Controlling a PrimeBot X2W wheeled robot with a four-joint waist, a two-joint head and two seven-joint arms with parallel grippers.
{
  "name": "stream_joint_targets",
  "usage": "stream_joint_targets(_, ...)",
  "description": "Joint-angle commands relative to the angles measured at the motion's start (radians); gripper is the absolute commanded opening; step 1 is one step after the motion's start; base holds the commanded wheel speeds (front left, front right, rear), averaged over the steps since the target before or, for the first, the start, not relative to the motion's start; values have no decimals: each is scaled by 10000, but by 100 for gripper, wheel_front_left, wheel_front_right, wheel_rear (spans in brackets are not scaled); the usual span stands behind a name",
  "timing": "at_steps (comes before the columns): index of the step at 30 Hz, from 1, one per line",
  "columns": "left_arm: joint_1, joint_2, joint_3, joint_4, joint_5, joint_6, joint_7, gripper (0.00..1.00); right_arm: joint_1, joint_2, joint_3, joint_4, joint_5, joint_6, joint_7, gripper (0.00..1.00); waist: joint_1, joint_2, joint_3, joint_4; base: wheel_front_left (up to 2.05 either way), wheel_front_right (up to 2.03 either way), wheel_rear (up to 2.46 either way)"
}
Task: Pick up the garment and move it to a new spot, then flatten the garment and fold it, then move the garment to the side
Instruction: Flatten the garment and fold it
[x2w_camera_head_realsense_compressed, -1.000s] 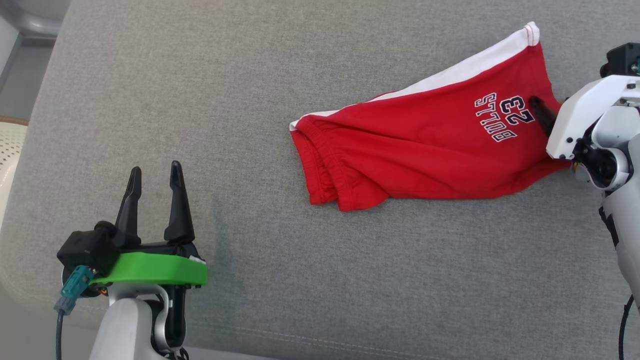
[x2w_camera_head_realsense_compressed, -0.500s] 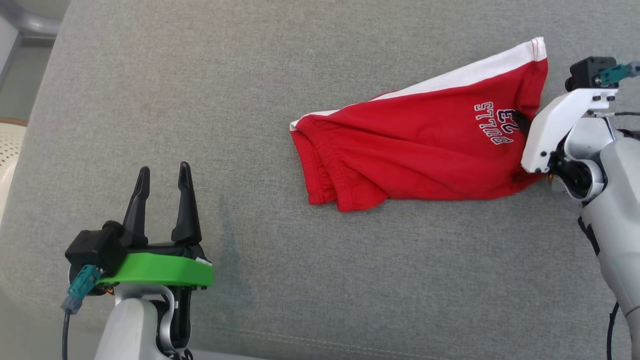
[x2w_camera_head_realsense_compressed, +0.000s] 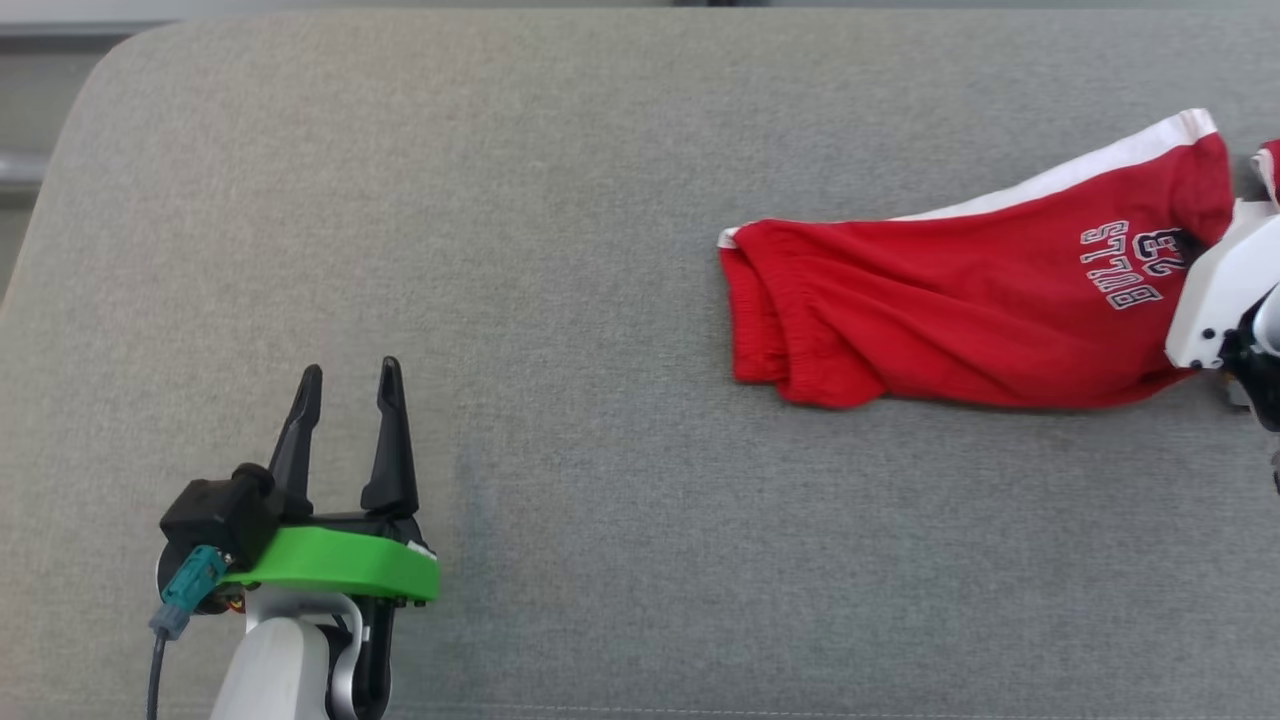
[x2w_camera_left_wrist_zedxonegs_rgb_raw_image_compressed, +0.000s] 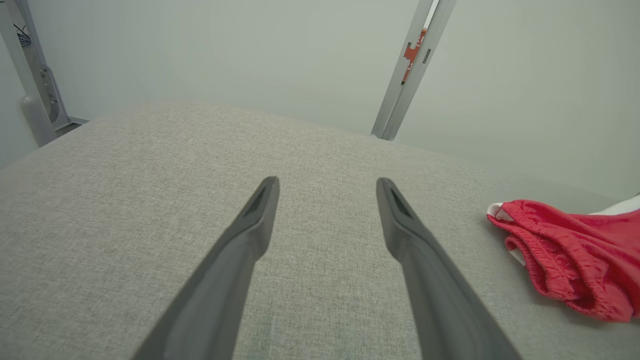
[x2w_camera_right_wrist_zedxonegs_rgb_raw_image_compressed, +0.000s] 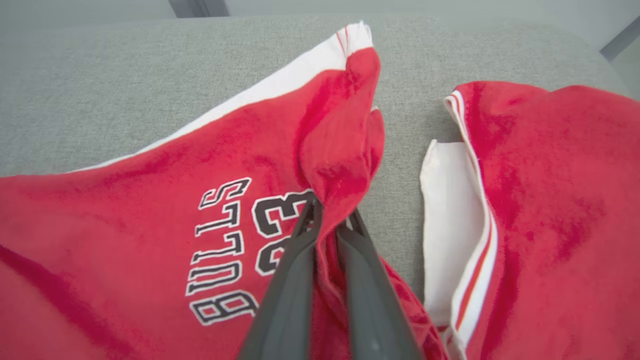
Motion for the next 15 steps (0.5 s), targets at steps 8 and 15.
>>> stream_joint_targets(8,290,32,-260,275,-112,-65,-26,100,508,742,-174,-1941,-1736,-12,1024,0,0,0,-892,-657,0,0,0)
stream_joint_targets(15,-2,33,-546,444,-18,-131,-26,100,588,2216,1160,-2962,-1769,-12,1901,0,0,0,-947,-554,0,0,0)
